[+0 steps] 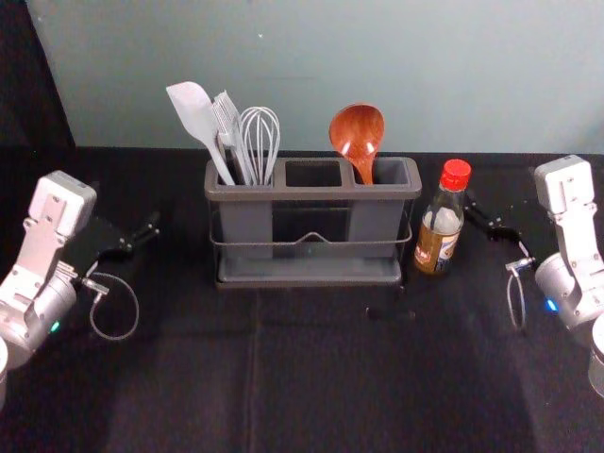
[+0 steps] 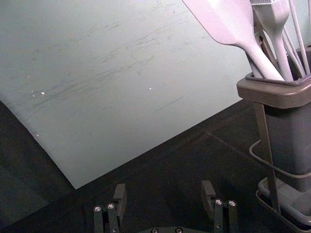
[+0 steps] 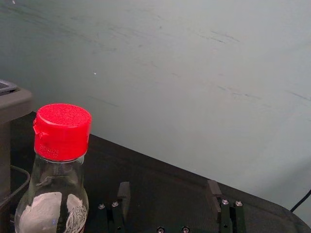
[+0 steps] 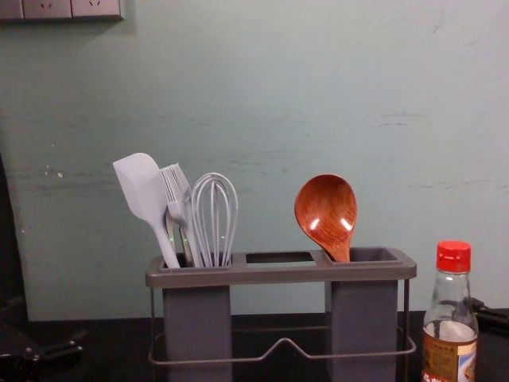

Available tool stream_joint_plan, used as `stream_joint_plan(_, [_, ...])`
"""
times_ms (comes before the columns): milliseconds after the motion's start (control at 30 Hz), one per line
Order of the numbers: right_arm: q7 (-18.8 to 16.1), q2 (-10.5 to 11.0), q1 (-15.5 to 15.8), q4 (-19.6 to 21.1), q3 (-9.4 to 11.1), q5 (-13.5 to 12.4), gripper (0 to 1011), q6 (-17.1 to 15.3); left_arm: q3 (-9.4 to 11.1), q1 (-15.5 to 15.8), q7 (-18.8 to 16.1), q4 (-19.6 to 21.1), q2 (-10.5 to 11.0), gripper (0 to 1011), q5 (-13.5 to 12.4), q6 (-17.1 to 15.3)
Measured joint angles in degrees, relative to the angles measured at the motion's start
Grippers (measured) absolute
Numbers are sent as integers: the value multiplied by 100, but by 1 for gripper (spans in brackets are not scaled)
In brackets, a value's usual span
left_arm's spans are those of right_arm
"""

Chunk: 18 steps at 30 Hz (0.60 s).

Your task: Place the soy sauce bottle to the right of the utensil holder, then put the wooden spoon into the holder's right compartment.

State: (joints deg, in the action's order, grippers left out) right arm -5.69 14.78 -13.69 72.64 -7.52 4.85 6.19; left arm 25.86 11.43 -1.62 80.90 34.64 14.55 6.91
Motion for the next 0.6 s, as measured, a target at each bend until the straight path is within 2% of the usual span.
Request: stream_joint_plan(600, [14, 7, -4, -5, -9, -9, 1000, -1, 0, 0, 0, 0, 0, 1005, 0, 0])
